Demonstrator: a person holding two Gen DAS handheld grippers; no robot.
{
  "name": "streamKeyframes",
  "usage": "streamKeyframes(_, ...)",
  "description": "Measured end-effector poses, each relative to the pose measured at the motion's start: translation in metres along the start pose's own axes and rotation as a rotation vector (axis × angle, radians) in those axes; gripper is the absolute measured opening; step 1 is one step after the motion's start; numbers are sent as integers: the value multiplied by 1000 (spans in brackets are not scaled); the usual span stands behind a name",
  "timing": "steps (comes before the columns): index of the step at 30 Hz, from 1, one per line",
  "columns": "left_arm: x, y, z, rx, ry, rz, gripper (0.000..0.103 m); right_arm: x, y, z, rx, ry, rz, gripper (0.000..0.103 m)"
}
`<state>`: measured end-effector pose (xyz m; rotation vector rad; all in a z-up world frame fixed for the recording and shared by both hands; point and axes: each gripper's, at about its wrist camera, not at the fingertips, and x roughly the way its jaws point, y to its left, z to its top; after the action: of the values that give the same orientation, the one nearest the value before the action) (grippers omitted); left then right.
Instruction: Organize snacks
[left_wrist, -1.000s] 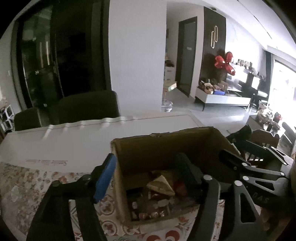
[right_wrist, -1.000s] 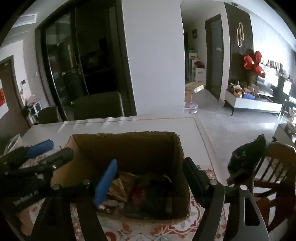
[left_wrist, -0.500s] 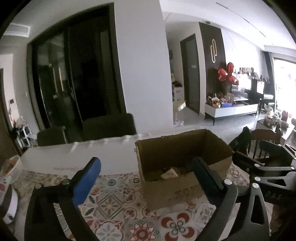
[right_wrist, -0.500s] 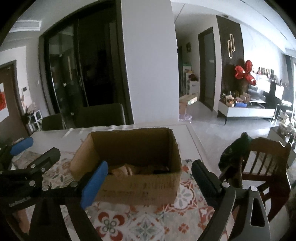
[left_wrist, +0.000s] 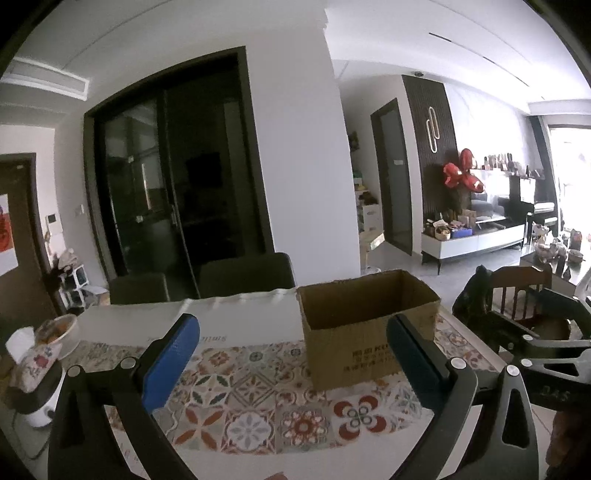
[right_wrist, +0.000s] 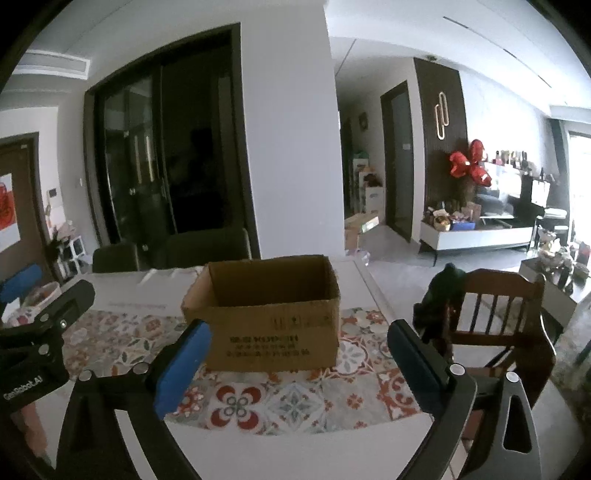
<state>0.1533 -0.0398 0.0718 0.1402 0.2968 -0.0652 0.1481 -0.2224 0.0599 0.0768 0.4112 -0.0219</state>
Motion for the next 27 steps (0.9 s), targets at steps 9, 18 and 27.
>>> streamKeyframes(9,-39,7,-17,-21,20,-25,103,-52,10,-20,10,-39,-27,98)
streamKeyframes(18,-61,9,-25,-31,30,-39,103,-80,19,-27,-20,-61,-29,98)
streamKeyframes(27,-78,12,-26,-31,-4,-35,103,-91,21,-28,-25,-76,-31,98)
